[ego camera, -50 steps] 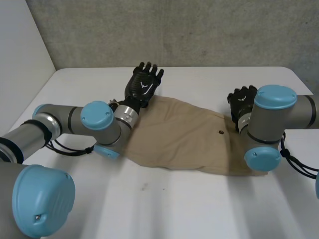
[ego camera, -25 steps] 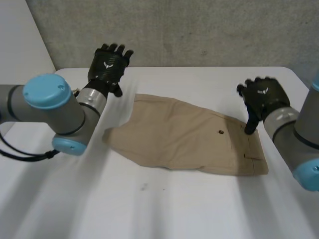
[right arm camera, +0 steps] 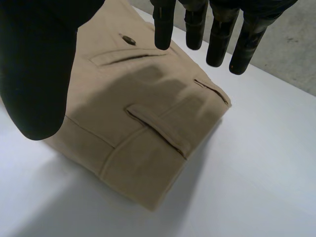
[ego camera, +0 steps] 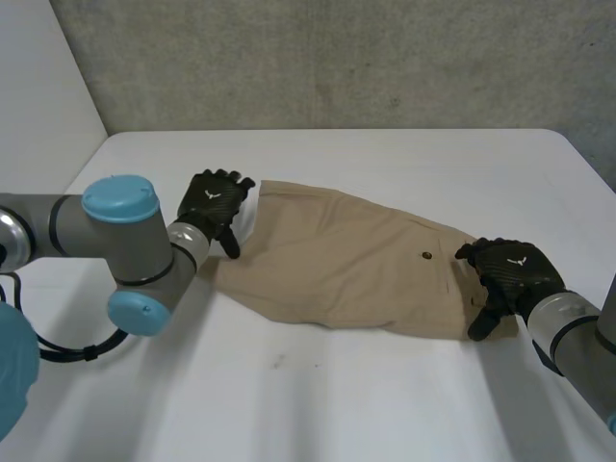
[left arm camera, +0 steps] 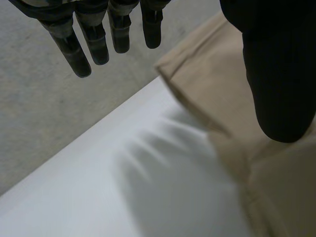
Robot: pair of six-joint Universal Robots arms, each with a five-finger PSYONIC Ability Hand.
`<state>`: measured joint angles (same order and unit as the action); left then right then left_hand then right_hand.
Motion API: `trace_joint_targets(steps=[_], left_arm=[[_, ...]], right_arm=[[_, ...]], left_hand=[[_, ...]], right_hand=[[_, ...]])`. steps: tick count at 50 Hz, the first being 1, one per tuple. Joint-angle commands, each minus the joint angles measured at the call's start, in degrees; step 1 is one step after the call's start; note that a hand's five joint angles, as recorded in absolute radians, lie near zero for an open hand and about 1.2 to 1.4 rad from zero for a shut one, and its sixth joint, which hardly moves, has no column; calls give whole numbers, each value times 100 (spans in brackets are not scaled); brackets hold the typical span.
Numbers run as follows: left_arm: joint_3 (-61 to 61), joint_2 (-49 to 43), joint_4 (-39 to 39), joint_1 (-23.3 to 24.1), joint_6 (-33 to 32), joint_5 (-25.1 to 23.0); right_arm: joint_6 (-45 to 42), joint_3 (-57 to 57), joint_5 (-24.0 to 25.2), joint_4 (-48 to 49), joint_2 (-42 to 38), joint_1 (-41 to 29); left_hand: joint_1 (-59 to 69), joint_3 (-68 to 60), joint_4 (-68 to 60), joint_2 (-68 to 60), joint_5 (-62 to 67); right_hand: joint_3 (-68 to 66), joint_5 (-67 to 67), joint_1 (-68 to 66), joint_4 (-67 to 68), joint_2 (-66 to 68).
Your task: Fold the shorts.
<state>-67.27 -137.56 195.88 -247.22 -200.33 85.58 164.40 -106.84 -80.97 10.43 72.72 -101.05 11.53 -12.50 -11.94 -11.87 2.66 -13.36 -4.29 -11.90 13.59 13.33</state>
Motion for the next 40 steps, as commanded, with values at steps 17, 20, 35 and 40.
trace_joint_targets(steps=[17, 20, 35, 40], left_arm=[[-470, 307, 381, -108, -903, 636], [-585, 493, 372, -81, -789, 636], [-1411, 1829, 328, -37, 143, 601], [-1788, 2180, 328, -89, 135, 565]], right_arm=[[-646, -136, -438, 548, -390, 50], [-655, -153, -429, 601, -390, 85], [-1128, -127, -438, 645, -206, 428], [-2163, -39, -455, 487, -74, 980]], left_hand=[[87, 9, -46, -53, -26], [70, 26, -29, -36, -43], [3, 94, 38, 31, -110], [-47, 144, 89, 81, -160]], right_hand=[[-3035, -2942, -3181, 3012, 3038], [-4057, -3964, -4203, 4034, 4060], [-6664, -6571, -6810, 6641, 6667], [-6664, -6571, -6810, 6641, 6667]])
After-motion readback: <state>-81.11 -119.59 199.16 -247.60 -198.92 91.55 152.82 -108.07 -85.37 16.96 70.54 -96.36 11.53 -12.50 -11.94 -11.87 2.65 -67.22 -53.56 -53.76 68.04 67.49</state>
